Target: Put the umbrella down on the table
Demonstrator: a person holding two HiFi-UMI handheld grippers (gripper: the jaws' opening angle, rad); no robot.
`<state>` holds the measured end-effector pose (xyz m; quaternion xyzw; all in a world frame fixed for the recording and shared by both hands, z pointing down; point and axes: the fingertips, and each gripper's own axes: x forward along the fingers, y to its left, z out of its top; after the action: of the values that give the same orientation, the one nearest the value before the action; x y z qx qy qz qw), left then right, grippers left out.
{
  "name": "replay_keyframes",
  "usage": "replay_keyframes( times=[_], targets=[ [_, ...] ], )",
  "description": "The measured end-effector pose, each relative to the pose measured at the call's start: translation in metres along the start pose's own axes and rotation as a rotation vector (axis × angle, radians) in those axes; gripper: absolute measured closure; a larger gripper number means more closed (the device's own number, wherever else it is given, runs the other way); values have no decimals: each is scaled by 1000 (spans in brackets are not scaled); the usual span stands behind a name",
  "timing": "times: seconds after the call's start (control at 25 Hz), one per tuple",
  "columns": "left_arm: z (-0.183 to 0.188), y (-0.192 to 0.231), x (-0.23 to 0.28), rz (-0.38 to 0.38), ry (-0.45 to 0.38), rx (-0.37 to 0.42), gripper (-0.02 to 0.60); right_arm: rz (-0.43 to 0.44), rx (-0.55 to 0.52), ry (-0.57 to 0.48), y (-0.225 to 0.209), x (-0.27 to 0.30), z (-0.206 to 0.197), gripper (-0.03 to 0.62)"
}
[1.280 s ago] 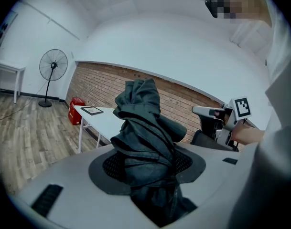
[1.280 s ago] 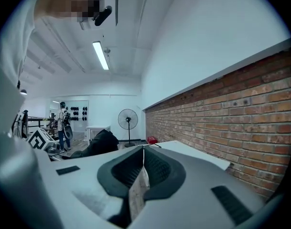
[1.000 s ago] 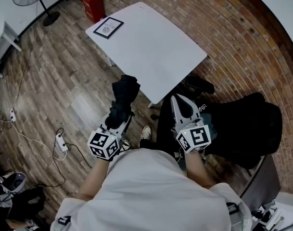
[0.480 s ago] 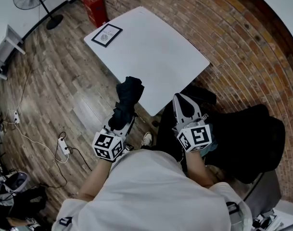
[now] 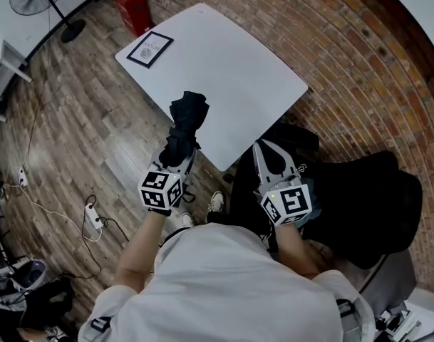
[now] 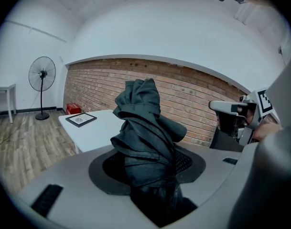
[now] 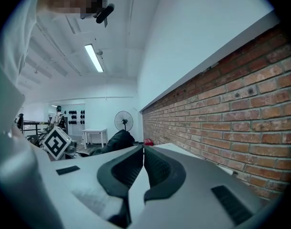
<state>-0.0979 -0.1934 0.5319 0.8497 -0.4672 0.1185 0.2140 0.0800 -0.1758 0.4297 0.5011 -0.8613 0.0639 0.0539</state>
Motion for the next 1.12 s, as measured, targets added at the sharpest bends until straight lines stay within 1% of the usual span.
replay_keyframes(
  times=[0.28, 0.4, 0.56, 0.76, 0.84, 0.96, 1.12],
  targets=[
    [-17, 15, 58, 5, 84, -4, 357, -12, 9, 46, -8, -2, -15, 574],
    [-21, 23, 86, 22, 114, 10, 357, -7, 7, 51, -12, -3, -16, 574],
    [-27, 36, 120, 52, 155, -6, 357, -14, 18, 57, -22, -4, -19, 574],
    [-38, 47, 155, 72, 230, 30, 357, -22, 38, 71, -31, -2, -30, 574],
    [-45, 51, 169, 78, 261, 30, 357, -27, 48, 75, -35, -2, -33, 574],
    [-54, 60, 187, 97, 283, 5, 357, -31, 51, 72, -39, 0, -35, 574],
    [-53, 75, 203, 128, 301, 30, 356, -33, 45, 65, -45, 3, -34, 574]
  ],
)
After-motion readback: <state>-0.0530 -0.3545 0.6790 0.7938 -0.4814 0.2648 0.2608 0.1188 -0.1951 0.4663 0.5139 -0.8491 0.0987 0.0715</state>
